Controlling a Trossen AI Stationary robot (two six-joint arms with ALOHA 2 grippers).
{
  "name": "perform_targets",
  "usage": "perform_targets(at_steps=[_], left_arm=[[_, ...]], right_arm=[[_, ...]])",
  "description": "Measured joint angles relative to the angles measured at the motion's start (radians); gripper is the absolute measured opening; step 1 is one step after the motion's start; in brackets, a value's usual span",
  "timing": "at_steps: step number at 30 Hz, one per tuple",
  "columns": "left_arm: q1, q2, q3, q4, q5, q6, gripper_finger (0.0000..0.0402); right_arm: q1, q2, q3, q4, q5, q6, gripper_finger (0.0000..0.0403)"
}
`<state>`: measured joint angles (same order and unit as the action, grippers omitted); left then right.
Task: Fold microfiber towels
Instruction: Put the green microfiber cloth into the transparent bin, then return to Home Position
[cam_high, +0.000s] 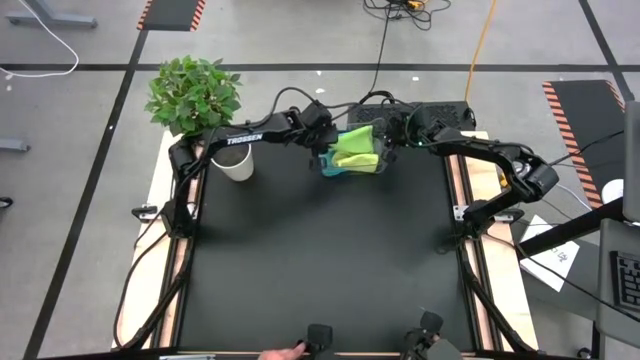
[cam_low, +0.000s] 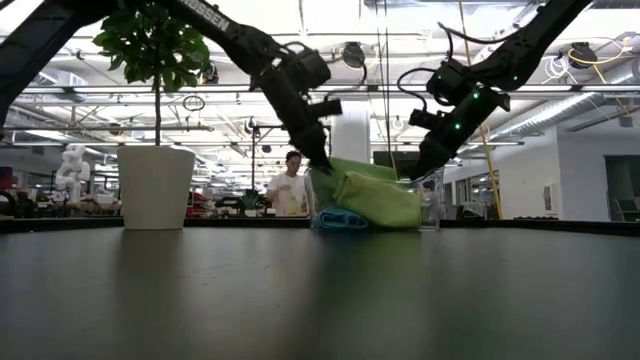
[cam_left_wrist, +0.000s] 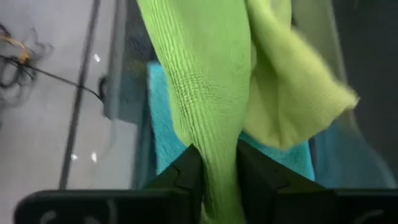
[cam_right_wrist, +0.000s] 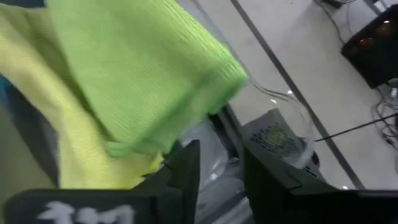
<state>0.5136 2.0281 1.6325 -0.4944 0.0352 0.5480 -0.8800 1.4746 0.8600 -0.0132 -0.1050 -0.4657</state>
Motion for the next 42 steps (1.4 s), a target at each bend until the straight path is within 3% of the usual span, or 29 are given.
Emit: perform_targets(at_steps=[8, 17, 22, 26, 29, 33, 35, 42], left_arm=[[-0.008, -0.057, 0.003, 0.019, 0.048, -0.008, 0.0147], [-0.040, -0.124, 0.003, 0.000, 0.063, -0.031, 0.0180], [-0.110, -0.225, 0.003, -0.071, 0.115, -0.070, 0.0142], [-0.189, -0.320, 0.004, -0.094, 0.124, -0.116, 0.0067], [-0.249, -0.372, 0.005, -0.100, 0.216, -0.136, 0.0012], [-0.345, -0.394, 0.005, -0.050, 0.335, -0.188, 0.0009], [-0.399, -0.394, 0.005, -0.028, 0.332, -0.192, 0.0004], [-0.556, -0.394, 0.005, -0.060, 0.243, -0.119, 0.0003]], right_arm=[[0.002, -0.060, 0.001, -0.003, -0.020, 0.017, 0.0154], [0.038, -0.196, 0.002, 0.010, -0.028, 0.032, 0.0155], [0.149, -0.284, 0.003, -0.030, -0.029, 0.030, 0.0120], [0.266, -0.345, 0.003, -0.052, -0.031, 0.044, 0.0067], [0.359, -0.380, 0.003, -0.075, -0.038, 0.095, 0.0020], [0.453, -0.409, 0.003, -0.075, -0.174, 0.214, 0.0010], [0.499, -0.415, 0.003, -0.073, -0.234, 0.253, 0.0011], [0.673, -0.449, 0.003, -0.088, -0.239, 0.304, 0.0001]])
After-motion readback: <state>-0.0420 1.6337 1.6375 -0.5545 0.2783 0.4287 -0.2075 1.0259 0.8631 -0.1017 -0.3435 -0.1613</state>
